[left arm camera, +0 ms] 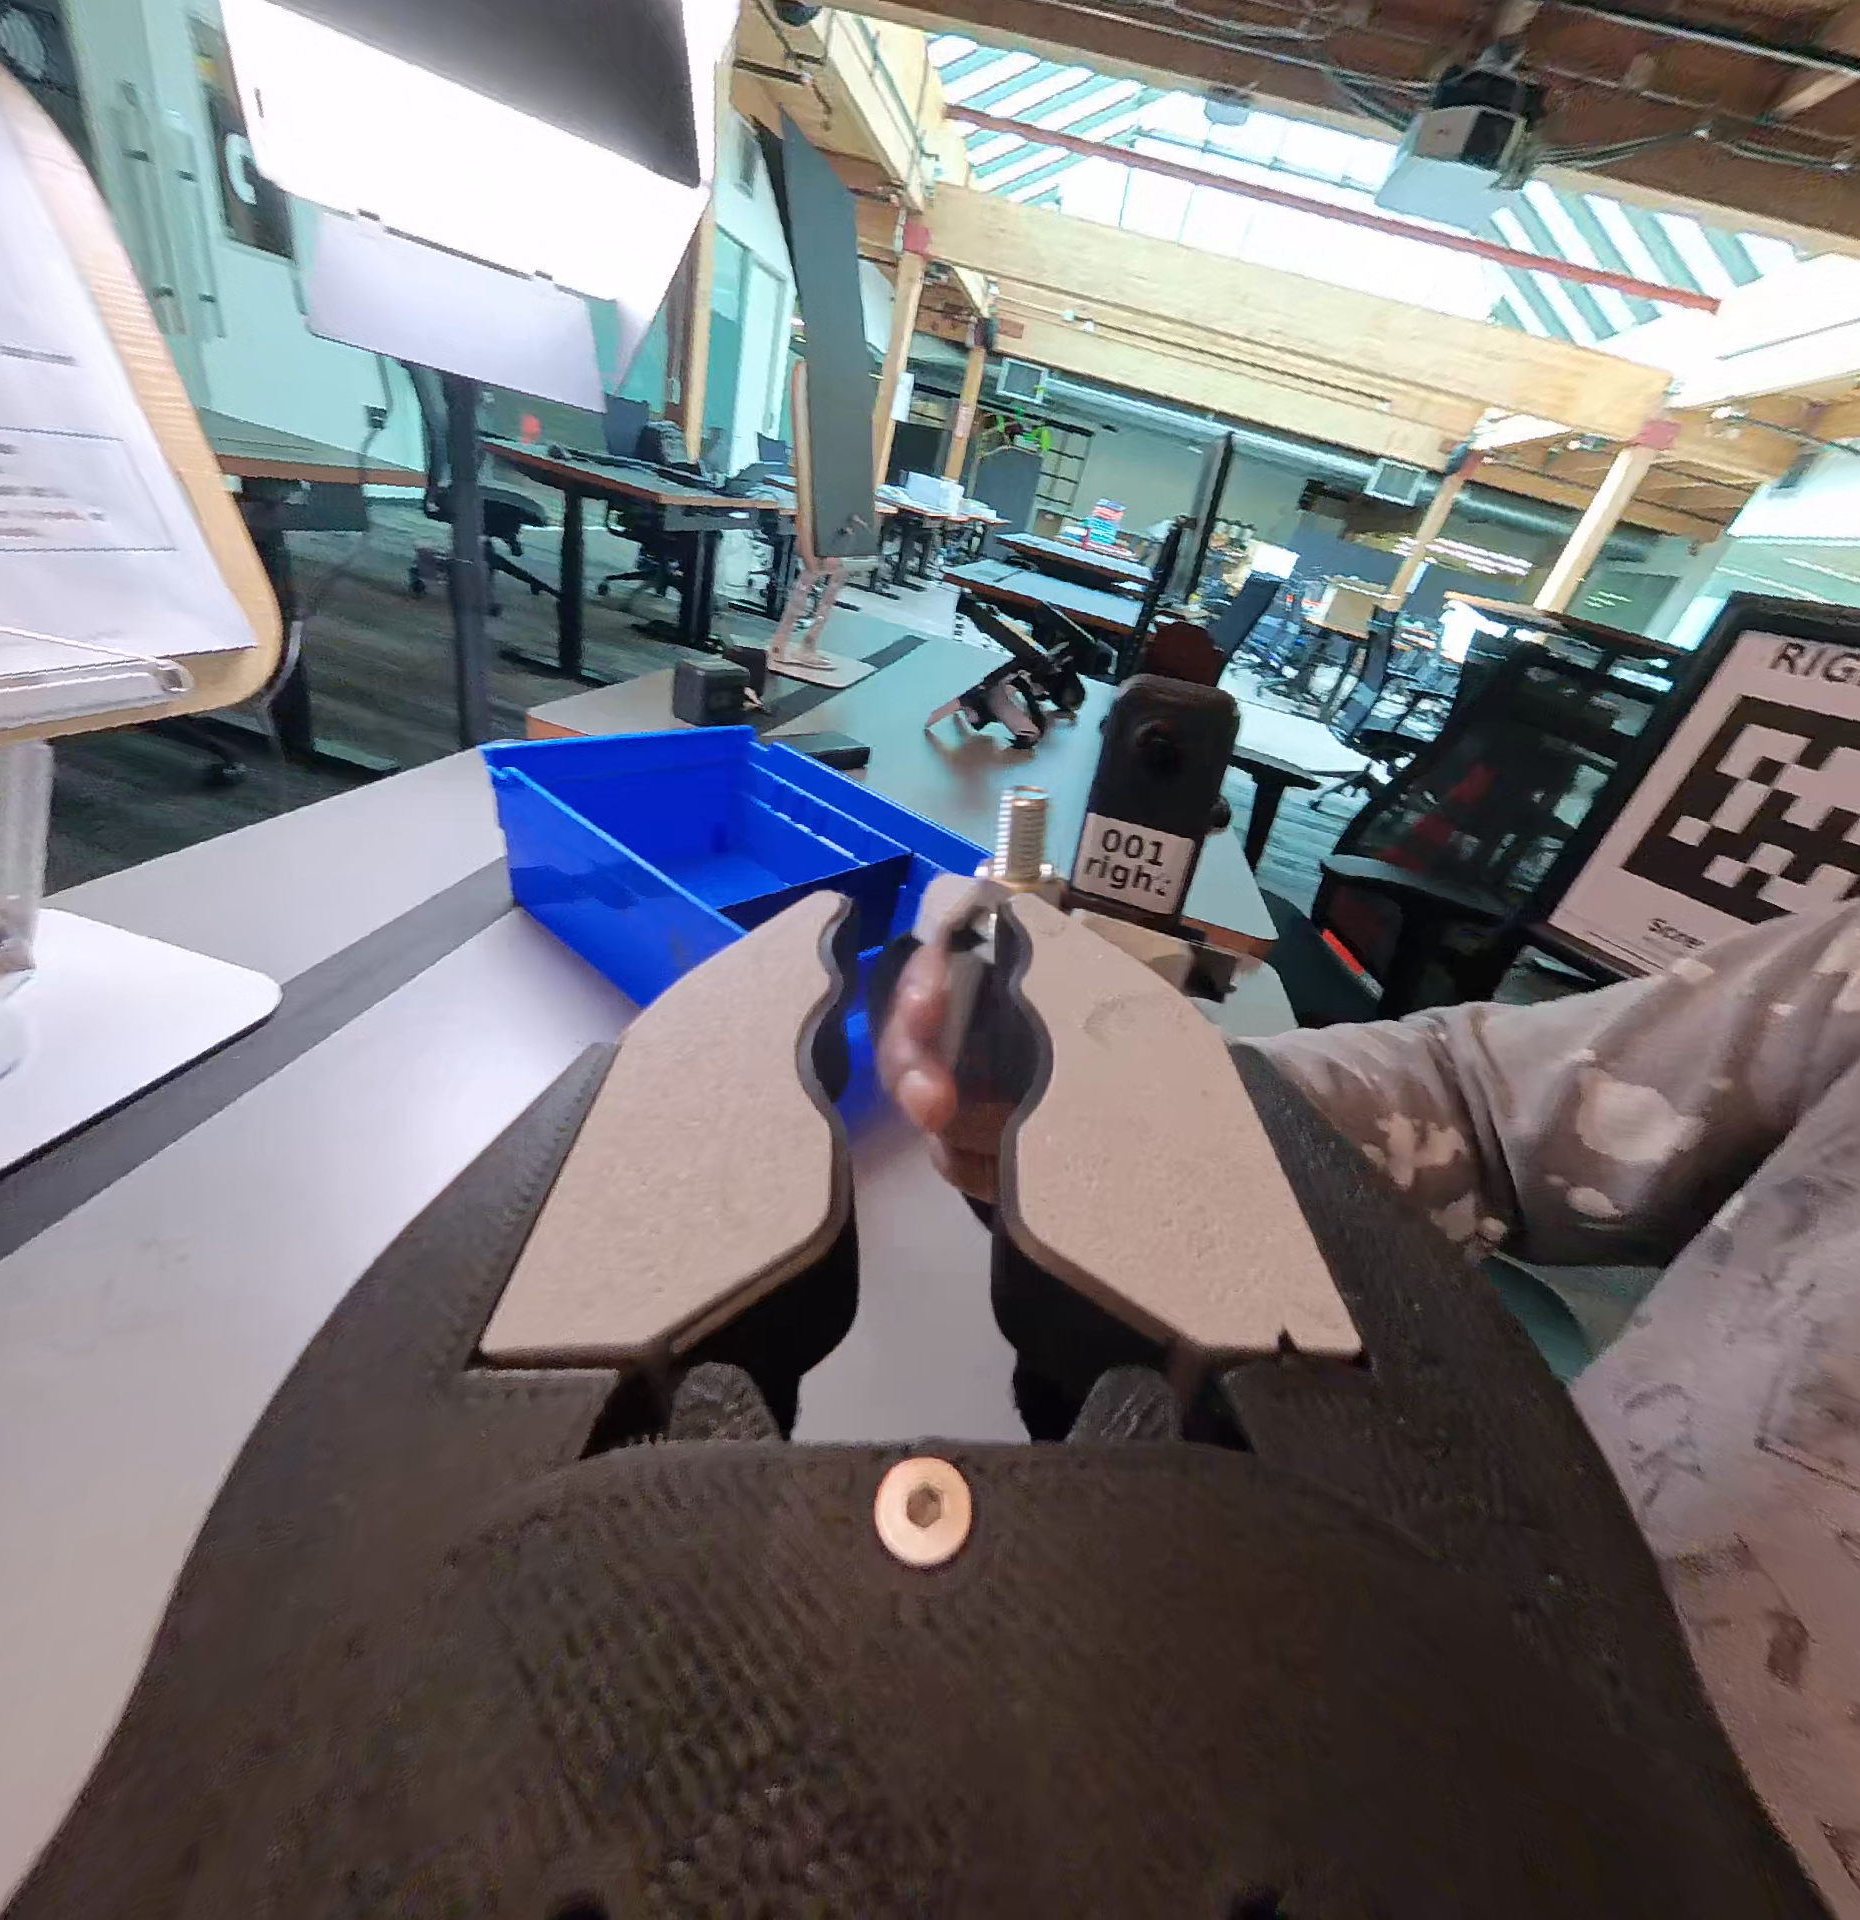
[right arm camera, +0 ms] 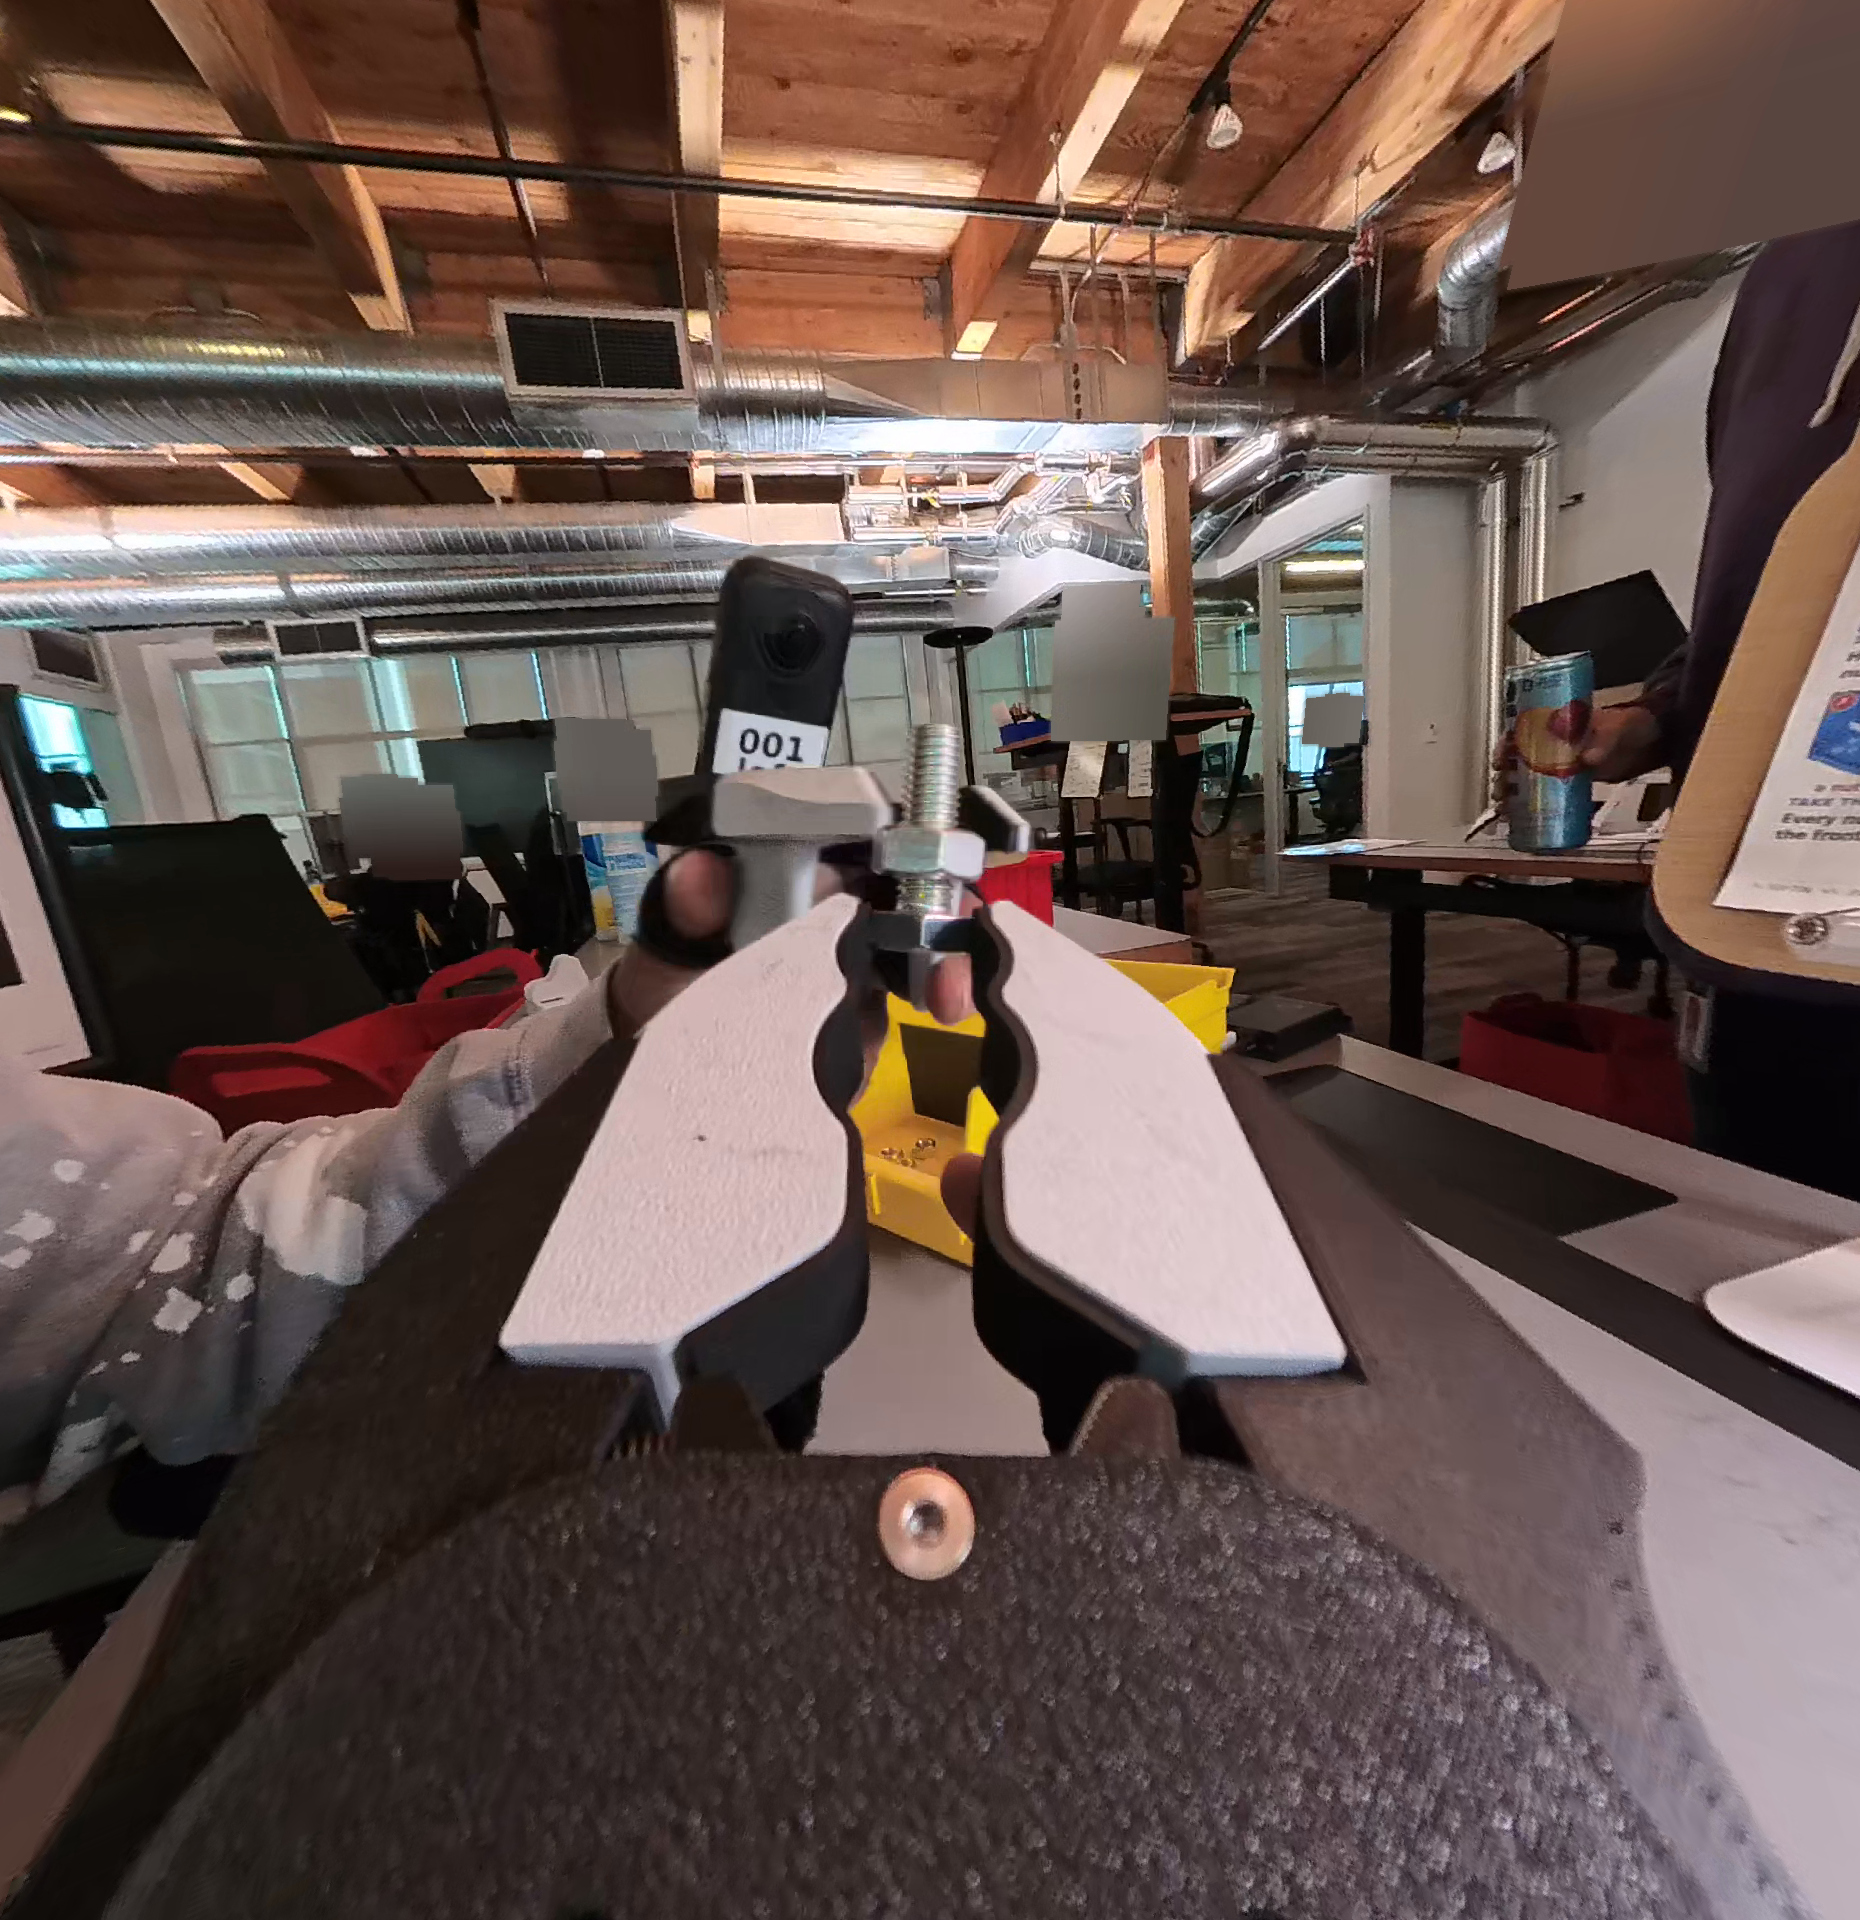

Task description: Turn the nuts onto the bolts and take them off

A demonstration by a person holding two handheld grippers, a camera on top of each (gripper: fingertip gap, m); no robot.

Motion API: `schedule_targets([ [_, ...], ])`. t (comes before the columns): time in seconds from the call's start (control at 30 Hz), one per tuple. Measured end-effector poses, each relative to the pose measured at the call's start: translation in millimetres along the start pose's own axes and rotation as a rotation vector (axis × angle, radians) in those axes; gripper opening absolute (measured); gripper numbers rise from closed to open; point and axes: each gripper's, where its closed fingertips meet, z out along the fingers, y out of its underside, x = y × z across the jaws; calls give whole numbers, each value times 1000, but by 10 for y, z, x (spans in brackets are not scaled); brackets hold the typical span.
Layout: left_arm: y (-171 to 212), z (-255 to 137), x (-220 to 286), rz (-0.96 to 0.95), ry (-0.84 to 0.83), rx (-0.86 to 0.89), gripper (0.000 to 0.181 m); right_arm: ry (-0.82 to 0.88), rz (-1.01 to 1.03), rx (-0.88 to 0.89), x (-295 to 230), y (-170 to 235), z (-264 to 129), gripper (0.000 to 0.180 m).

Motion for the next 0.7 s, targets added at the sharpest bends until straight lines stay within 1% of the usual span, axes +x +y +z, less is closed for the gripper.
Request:
schedule_targets([
  [0.07,76,91,105,6,37,-29,30,5,-8,-17,-2,45,16,18],
  [0.13,120,140,105,15,31,-40,31,4,-13,-19,-27,53,26,18],
  [0.17,105,122,61,5,14,-32,22,2,-13,-6,-25,28,17,18],
  [0.2,100,71,-122,-4,-91,-36,6,-33,-4,5,-67,-5,6,18],
  [0.23,96,9,-234,13,-141,-35,7,-37,-5,6,-75,-28,3,18],
  [0.33,-5,-54,-123,-19,-50,3,20,-5,-23,-2,-26,-38,-2,18],
  [0.43,68,69,77,15,17,-32,29,9,-13,-17,1,22,14,18],
  [0.5,143,131,79,24,10,-64,29,10,-12,-17,-20,34,27,18],
  [0.53,120,104,-34,11,-55,-50,10,-8,-16,-5,-46,12,19,18],
  [0.57,102,41,-195,20,-140,-43,5,-33,-10,-2,-83,-12,15,18],
  [0.6,81,-25,-270,26,-167,-35,5,-31,-20,-5,-88,-29,16,18],
  [0.7,-51,-143,-272,4,-145,11,12,-1,-35,-15,-29,-45,3,18],
])
